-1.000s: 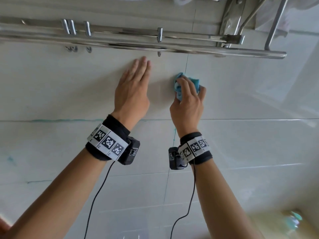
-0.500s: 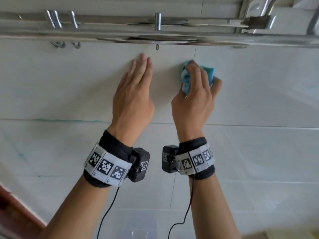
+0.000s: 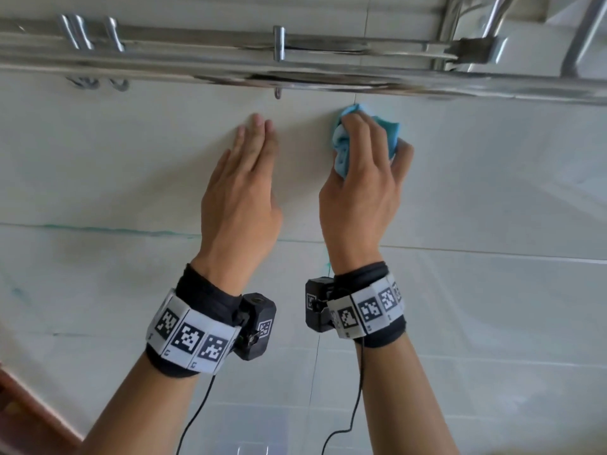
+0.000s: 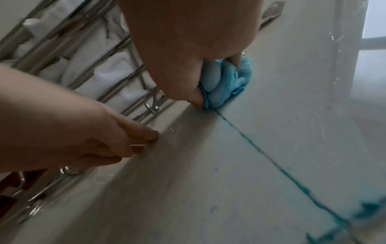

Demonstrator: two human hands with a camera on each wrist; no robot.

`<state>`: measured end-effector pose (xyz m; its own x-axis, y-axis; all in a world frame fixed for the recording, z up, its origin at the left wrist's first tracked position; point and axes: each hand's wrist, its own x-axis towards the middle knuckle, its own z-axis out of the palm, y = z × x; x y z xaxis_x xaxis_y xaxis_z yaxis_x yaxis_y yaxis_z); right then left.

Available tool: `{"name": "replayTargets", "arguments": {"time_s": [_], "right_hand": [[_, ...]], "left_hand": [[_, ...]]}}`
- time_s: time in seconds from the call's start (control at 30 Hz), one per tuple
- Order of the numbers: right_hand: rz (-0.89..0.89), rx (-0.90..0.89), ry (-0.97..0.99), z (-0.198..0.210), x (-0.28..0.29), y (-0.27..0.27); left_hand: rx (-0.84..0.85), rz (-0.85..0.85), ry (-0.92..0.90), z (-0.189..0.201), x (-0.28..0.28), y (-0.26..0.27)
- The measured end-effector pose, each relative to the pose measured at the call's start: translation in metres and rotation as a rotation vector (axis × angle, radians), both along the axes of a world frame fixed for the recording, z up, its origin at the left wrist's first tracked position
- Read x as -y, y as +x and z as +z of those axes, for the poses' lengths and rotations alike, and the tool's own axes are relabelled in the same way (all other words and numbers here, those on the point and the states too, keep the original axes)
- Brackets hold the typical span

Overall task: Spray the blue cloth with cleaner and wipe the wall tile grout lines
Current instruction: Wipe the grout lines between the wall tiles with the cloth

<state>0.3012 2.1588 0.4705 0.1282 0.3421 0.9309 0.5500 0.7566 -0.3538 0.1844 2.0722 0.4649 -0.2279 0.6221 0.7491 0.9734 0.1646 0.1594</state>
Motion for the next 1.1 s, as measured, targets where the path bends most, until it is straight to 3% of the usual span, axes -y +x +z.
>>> {"name": "replayTargets", "arguments": {"time_s": [0.27, 0.5, 0.73, 0.97, 1.1], "right_hand": [[0.046, 0.074, -0.149, -0.037, 0.019, 0.006], [0.054, 0.014, -0.110, -0.010, 0.003, 0.018], [0.061, 0.082, -0.171, -0.061, 0.018, 0.009], [0.035, 0.031, -0.090, -0.009, 0.002, 0.014], [0.027, 0.102, -0.066, -0.030, 0.008, 0.009]], "left_hand": [[0.003, -0.013, -0.035, -0.009, 0.001, 0.002], [-0.012, -0.027, -0.024, -0.016, 0.001, 0.001], [-0.015, -0.028, -0.026, -0.020, 0.003, 0.002], [-0.022, -0.029, -0.009, -0.022, 0.002, 0.002], [-0.027, -0.013, -0.020, -0.024, 0.002, 0.002]]}}
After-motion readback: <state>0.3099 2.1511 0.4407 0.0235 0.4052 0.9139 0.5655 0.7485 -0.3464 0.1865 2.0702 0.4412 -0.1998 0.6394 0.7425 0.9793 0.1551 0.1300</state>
